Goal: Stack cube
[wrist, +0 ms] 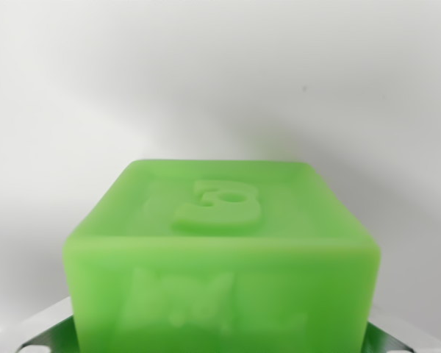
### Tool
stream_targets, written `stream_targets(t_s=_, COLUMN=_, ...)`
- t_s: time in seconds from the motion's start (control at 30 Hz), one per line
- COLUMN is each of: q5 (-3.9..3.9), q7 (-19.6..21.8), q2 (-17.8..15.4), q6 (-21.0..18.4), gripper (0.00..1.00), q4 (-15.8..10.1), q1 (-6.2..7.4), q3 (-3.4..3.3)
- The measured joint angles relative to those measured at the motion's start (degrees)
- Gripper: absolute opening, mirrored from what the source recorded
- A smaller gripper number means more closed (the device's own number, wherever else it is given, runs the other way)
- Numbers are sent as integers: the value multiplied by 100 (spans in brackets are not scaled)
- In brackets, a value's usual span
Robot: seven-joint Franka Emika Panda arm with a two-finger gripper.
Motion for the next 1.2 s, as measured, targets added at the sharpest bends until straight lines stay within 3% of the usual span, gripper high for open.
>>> stream_targets(t_s=0.33, q5=20, q7=-17, q2=-221, q6=-154, gripper=0, q4=-53, q1=-48, q3=61)
stream_targets(t_s=0.6, q5=68, q7=-59, q2=-506, q6=-364, gripper=0, q4=-129, q1=-132, q3=154)
stream_targets(t_s=1.0, q5=258, q7=-191, q2=-1056, q6=-790, gripper=0, q4=-232, q1=-244, q3=311)
stream_targets(t_s=1.2, q5=409, q7=-302, q2=-1410, q6=-1082, gripper=0, q4=-282, q1=-268, q3=369)
